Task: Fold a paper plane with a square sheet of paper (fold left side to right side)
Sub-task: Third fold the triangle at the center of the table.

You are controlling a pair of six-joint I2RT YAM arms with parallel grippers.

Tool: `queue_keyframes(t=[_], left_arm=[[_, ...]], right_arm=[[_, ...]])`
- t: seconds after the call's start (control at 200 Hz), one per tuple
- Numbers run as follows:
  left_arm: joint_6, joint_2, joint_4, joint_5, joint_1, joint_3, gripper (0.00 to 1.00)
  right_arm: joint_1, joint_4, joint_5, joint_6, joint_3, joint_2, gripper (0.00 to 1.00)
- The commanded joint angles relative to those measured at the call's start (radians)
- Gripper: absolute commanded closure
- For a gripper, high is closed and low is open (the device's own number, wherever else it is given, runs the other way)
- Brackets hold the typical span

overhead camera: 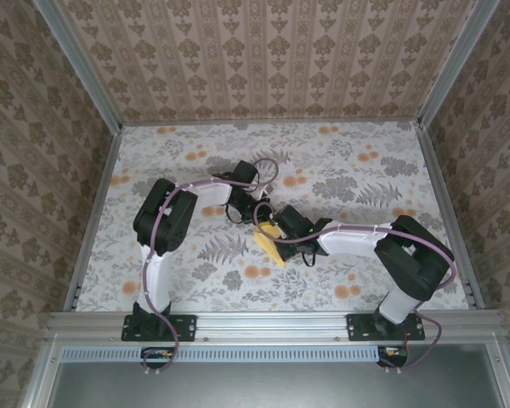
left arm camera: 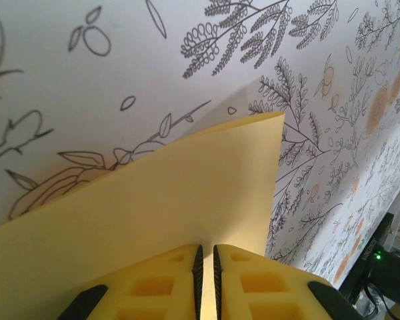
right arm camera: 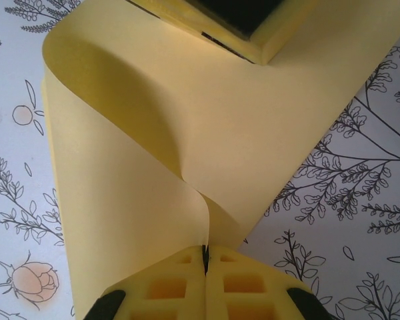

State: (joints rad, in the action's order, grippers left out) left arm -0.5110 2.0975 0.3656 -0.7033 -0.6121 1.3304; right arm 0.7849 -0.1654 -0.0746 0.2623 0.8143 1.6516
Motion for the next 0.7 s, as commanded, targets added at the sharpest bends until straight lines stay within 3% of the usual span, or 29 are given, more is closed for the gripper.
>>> queue_keyframes(t=[0.0, 0.3, 0.53, 0.695], left_arm=[[0.029, 0.006, 0.056, 0.034, -0.015, 0.016, 0.81], [0.083, -0.065, 0.152, 0.050, 0.015, 0.086, 0.70], [0.081, -0.209, 0.137, 0.113, 0.057, 0.015, 0.70], [0.072, -0.329, 0.103, 0.112, 0.071, -0.093, 0.76]], right_arm=[[-0.004, -0.044, 0.022, 0.011, -0.001, 0.034, 1.00], [-0.004, -0.059, 0.034, 0.006, -0.013, 0.033, 1.00], [-0.006, -0.063, 0.035, 0.002, -0.014, 0.034, 1.00], [-0.005, -0.072, 0.032, -0.010, -0.005, 0.034, 1.00]])
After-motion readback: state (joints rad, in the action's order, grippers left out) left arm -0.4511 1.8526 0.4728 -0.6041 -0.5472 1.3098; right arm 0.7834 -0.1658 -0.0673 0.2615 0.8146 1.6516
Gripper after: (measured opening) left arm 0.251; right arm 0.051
